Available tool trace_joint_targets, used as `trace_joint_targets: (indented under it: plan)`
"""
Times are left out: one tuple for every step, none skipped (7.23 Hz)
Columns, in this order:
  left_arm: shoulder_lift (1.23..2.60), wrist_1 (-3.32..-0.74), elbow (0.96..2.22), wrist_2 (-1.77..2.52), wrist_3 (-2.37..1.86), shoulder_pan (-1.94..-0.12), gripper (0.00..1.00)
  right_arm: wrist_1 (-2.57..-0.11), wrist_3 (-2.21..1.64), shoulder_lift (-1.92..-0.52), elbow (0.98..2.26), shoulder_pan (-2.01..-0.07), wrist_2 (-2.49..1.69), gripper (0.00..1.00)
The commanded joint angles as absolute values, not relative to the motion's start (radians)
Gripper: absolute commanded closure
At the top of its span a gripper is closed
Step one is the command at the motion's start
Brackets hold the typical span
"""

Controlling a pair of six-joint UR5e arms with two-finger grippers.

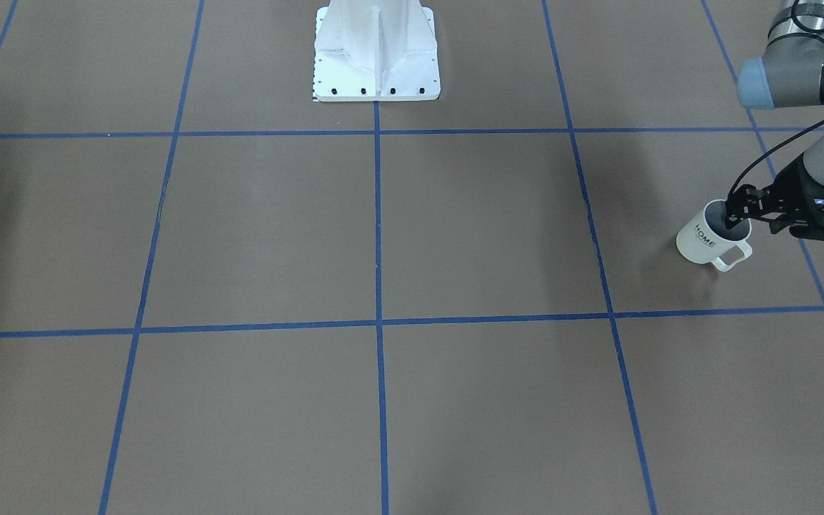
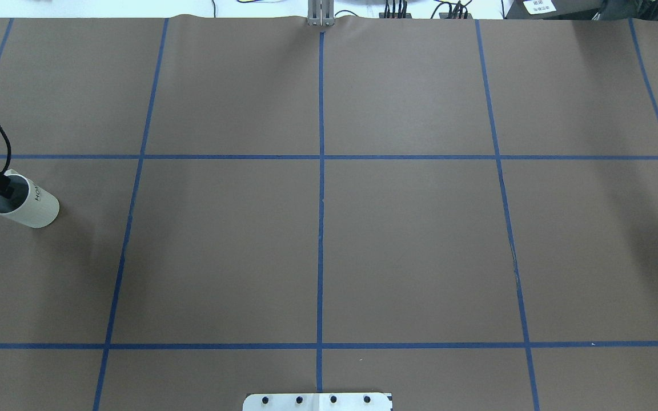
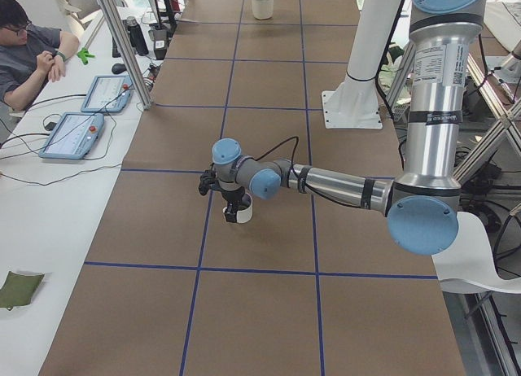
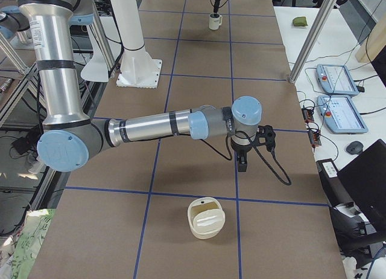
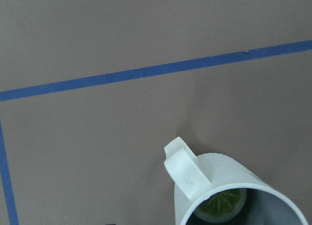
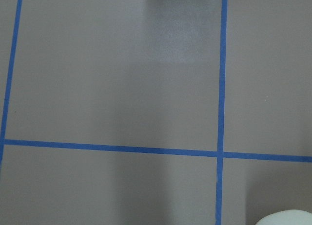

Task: Left arm hands cup to right arm to dump lemon

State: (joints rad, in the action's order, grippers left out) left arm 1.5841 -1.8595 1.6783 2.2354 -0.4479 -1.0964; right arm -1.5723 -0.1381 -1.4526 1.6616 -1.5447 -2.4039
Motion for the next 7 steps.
trace_joint_targets:
  plan:
    - [1.586,-1.859,1.675,2.235,-0.446,-1.092,0.25,-1.572,-0.138,-1.453,1.664,-1.546,-2.404,0.0]
    - [1.592,-1.859,1.668,2.235,-0.446,-1.092,0.28,-1.572,-0.138,-1.453,1.664,-1.546,-2.404,0.0]
    - [1.6,-1.859,1.654,2.237,-0.446,-1.091,0.32,-1.572,-0.138,-1.453,1.664,-1.546,-2.405,0.0]
    - [1.604,-1.859,1.654,2.237,-0.446,-1.091,0.33,-1.572,-0.138,-1.453,1.666,-1.546,-2.405,0.0]
    - [1.608,-1.859,1.651,2.237,-0.445,-1.091,0.33,-1.572,-0.138,-1.453,1.666,-1.546,-2.405,0.0]
    - [1.608,-1.859,1.651,2.237,-0.443,-1.091,0.38,-1.572,-0.138,-1.453,1.667,-1.546,-2.405,0.0]
    - [1.608,-1.858,1.649,2.237,-0.448,-1.091,0.63,-1.572,-0.14,-1.451,1.675,-1.546,-2.405,0.0]
